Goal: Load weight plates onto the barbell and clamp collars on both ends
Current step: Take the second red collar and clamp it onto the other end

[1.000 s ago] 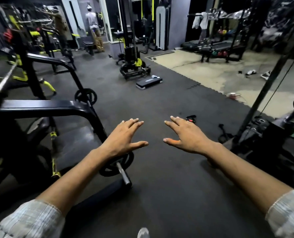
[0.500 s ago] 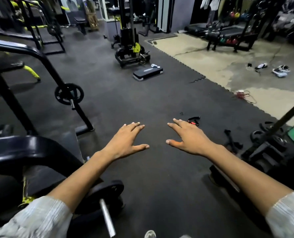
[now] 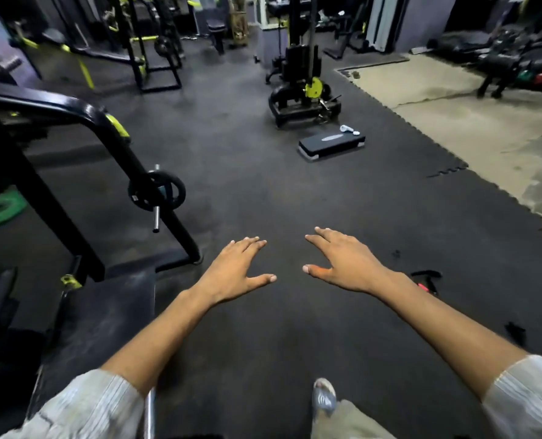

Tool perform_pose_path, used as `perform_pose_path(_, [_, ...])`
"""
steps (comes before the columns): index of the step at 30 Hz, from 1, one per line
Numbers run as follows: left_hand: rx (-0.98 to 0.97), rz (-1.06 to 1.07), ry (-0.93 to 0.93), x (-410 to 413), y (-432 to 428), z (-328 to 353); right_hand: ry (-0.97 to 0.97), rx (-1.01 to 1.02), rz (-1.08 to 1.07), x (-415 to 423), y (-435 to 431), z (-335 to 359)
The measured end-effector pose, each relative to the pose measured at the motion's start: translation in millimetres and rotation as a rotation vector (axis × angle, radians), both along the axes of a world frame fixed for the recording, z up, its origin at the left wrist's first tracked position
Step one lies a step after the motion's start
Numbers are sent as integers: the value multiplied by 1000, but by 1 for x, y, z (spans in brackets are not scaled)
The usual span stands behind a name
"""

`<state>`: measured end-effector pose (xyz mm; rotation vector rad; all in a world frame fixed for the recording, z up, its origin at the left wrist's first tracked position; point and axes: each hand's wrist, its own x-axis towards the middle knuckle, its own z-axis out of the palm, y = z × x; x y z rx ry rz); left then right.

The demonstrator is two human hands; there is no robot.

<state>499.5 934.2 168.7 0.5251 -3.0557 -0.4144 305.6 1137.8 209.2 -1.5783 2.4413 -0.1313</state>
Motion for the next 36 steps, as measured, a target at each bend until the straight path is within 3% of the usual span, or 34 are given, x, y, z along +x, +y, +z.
perform_pose_path(8, [52,216,33,-111,-144,12,4,30,239,-142,-195,20])
perform_pose_path(15, [47,328,34,-206,-328,-16,20,24,361,-255,-407,-1])
perform_pose_path(21, [25,390,27,-274,-495,9,-6,26,400,-337,-582,17])
perform_pose_path(28, [-30,485,10,-334,-658,25,-20,-19,496,-412,-773,29])
perform_pose_path(36, [-11,742,1,-398,-843,6,-9,-22,774,-477,-1023,14])
